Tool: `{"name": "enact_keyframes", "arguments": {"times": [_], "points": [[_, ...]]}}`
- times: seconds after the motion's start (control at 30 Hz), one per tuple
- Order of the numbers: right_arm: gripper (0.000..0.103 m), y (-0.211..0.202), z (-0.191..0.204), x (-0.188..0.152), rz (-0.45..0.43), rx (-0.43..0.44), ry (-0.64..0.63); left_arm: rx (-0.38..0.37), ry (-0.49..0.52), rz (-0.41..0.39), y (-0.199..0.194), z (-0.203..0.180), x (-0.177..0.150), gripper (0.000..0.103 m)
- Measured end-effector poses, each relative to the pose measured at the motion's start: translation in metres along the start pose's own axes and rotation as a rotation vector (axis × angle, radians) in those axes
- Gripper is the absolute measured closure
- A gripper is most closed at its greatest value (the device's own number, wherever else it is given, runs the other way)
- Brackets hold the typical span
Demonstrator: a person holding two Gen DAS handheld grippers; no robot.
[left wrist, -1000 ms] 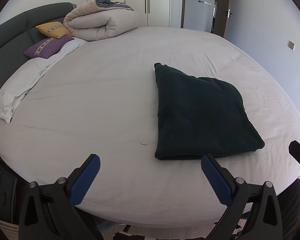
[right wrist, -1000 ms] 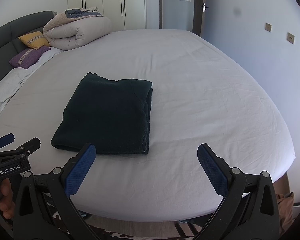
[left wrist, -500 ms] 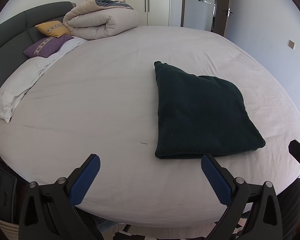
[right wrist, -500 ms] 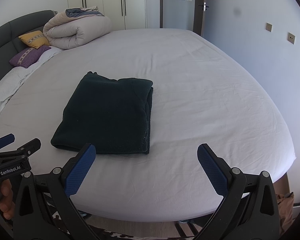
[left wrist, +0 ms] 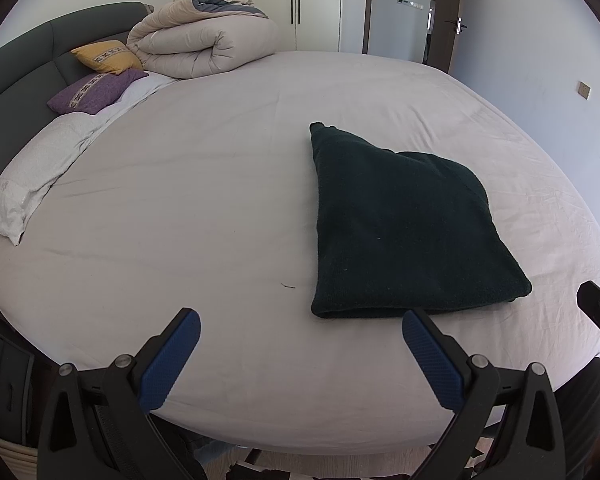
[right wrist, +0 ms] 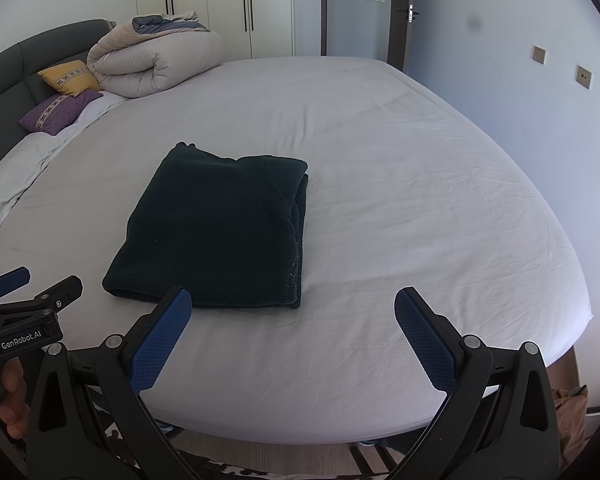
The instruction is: Fold small clothes
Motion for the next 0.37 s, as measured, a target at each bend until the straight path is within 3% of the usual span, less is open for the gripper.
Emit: {"name": "enact_keyframes", "arguments": {"times": [0.37], "points": [[0.000, 0.0011, 0.0003, 0.0002, 0.004, 0.001, -0.001, 0.011, -0.003, -0.009, -0.0004, 0.0015, 0.0001, 0.000]]}}
Point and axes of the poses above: each gripper's, at about its wrist camera, not at the fingertips, and y roughly the way its jaws point, z to its left, x to its top, the point moved 8 cm from there along y, roughly the way its jaws point, and after that the axes turned 5 degrees about z, right-handed, at the moved point
